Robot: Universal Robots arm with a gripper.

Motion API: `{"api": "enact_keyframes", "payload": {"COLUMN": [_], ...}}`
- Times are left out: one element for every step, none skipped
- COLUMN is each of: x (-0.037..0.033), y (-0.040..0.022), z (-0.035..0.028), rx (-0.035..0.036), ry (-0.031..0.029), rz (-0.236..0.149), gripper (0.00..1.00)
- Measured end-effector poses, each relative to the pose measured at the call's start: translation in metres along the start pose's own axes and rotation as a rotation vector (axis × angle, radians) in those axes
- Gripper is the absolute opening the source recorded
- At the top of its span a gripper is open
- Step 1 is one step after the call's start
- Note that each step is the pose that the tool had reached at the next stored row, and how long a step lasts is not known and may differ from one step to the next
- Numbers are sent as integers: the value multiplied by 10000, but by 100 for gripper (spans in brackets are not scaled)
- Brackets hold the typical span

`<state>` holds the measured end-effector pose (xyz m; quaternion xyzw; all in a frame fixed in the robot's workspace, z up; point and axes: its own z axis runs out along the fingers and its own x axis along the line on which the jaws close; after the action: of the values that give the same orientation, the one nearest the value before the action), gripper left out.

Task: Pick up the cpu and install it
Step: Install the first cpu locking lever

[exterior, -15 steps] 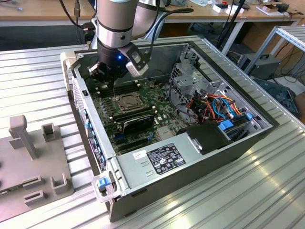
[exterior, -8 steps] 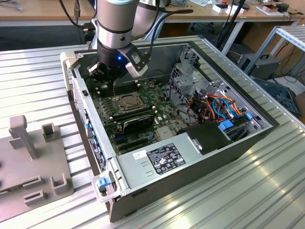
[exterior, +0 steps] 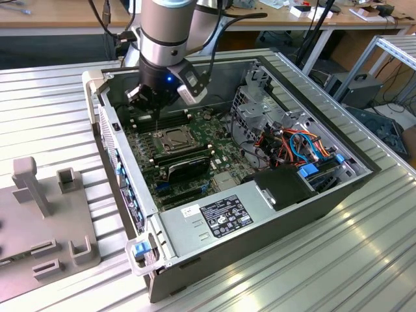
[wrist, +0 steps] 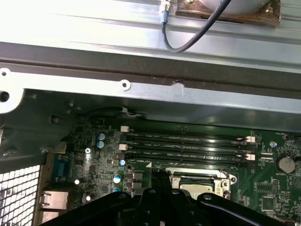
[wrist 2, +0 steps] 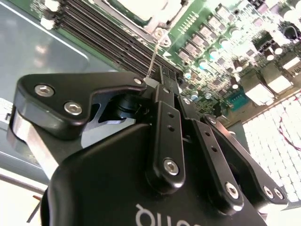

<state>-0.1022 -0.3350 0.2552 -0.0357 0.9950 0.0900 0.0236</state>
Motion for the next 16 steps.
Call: {"api": "enact_keyframes", "payload": {"x": [-37, -70, -123, -154, -177, -185, -185, -188, -193, -200, -205, -211, -217, -225, -225, -227], "y": [-3, -6, -10, -12, -14, -15, -15, -15, -16, -19, -22, -25, -28, -31, -31, -31], "z": [3, 6, 9, 11, 12, 12, 12, 15, 20, 30, 42, 58, 72, 84, 84, 86], "rx": [-16, -31, -57, -72, -81, -82, -82, -85, -84, -83, -82, -82, -83, -82, -80, -74], "ry": [3, 7, 12, 14, 15, 17, 17, 16, 16, 16, 18, 18, 17, 18, 19, 19], "rz": [1, 1, 4, 7, 6, 6, 6, 6, 6, 6, 6, 6, 7, 7, 9, 8], "gripper": [11, 11, 11, 11, 11, 11, 11, 11, 11, 11, 11, 11, 11, 11, 11, 11]}}
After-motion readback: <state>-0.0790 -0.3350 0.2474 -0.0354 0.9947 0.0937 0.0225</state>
